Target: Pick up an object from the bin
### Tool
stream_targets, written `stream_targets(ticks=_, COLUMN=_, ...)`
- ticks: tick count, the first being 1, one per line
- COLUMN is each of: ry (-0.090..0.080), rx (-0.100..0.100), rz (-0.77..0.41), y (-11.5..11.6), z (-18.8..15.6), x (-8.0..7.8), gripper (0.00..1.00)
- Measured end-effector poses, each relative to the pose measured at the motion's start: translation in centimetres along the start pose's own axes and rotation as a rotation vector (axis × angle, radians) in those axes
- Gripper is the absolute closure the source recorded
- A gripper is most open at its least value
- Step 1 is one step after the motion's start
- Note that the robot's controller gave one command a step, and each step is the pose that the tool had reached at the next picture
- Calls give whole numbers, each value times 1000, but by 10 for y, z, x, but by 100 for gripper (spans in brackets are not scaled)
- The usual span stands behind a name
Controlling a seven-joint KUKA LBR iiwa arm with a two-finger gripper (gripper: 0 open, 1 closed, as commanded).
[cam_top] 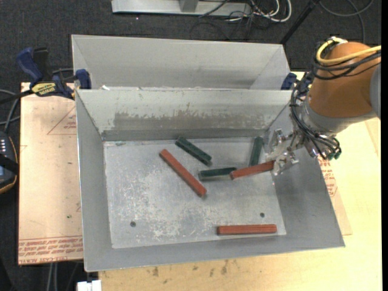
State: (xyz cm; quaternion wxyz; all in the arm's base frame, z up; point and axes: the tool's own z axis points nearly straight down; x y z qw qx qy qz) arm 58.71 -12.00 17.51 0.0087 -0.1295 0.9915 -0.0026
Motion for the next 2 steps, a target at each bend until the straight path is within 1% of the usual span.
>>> stream_targets(ticks=1, ry=26, rx=-14, rz=44, y=4, z=-14, x=18, gripper=100)
stream_targets(ticks=2, ry=16, rx=-8, rz=94, y=1, z=-77, x=17, gripper=100)
